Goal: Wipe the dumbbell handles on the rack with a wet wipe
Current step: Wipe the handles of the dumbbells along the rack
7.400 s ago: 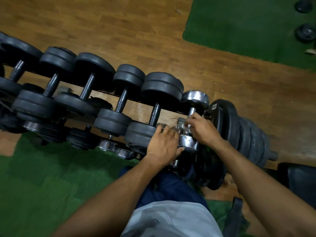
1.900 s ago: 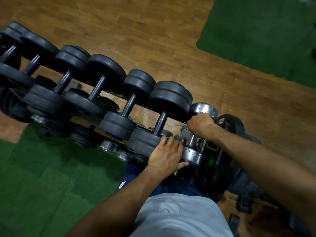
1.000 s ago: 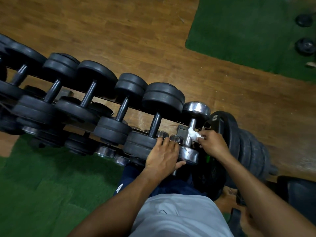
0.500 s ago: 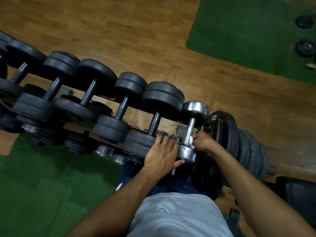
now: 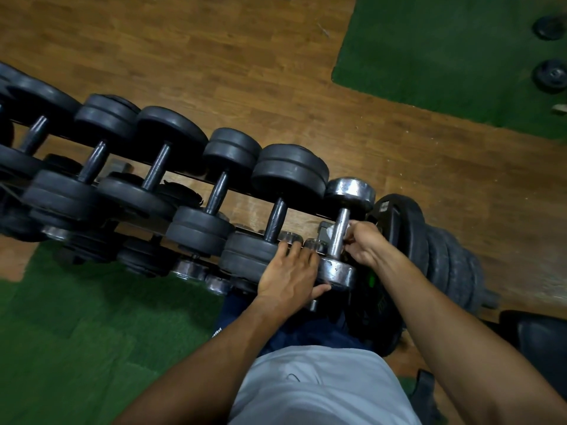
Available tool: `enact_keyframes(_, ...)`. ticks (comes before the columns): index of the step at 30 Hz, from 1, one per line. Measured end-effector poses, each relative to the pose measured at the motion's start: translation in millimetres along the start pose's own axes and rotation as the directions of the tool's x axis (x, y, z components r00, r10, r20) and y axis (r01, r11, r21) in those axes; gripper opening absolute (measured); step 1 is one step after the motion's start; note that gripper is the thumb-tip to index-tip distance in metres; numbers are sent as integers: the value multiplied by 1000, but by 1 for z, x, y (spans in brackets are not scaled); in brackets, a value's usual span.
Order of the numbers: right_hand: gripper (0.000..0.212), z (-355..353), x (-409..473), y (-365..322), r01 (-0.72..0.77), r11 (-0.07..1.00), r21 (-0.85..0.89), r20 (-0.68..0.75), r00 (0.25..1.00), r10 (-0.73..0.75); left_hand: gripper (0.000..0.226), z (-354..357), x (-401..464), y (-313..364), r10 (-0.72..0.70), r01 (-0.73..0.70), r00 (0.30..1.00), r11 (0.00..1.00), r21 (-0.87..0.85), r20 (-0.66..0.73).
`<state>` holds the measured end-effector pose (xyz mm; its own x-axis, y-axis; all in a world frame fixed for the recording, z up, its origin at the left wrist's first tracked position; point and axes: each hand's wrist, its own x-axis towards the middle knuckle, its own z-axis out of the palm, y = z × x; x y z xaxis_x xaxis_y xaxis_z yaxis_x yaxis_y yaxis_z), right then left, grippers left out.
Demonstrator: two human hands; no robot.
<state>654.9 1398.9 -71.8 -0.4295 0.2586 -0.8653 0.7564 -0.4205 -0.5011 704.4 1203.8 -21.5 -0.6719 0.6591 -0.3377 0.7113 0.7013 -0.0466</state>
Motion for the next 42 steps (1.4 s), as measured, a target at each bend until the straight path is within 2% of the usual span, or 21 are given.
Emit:
enact_keyframes(6,25,1,12,-7,107,984,139,-109,990,-92,77,1,0,0,-5,5,1000,1000,20,-2)
enact_keyframes(11,29,-1,11,-2,259,964,59,-242,941,-238,76,2,0,0,-5,5,1000,1000,28,-3)
enact_keyframes(14,24,-6,7,0,338,941,23,-281,906,-318,76,4,0,1,-7,8,1000,999,35,-10)
enact_keyframes(16,16,-10,4,2,380,925,2,-258,894,-367,75,4,0,0,-6,7,1000,999,35,-8)
enact_keyframes(20,17,-13,-12,9,448,894,-26,-159,881,-446,74,3,-1,0,-3,3,1000,1000,30,-21)
enact_keyframes(27,16,-11,-49,31,517,849,-112,-77,847,-526,59,6,-9,-5,47,-54,987,998,-44,-157)
enact_keyframes(34,16,26,-105,57,605,771,-197,-82,774,-628,80,12,-59,-48,11,-109,961,934,-340,-278)
enact_keyframes(39,14,84,-144,81,671,682,-292,-7,711,-703,87,34,-133,-91,-153,23,963,867,-497,-223)
enact_keyframes(42,14,132,-167,100,704,637,-314,83,689,-720,90,53,-184,-125,-253,128,952,841,-525,-174)
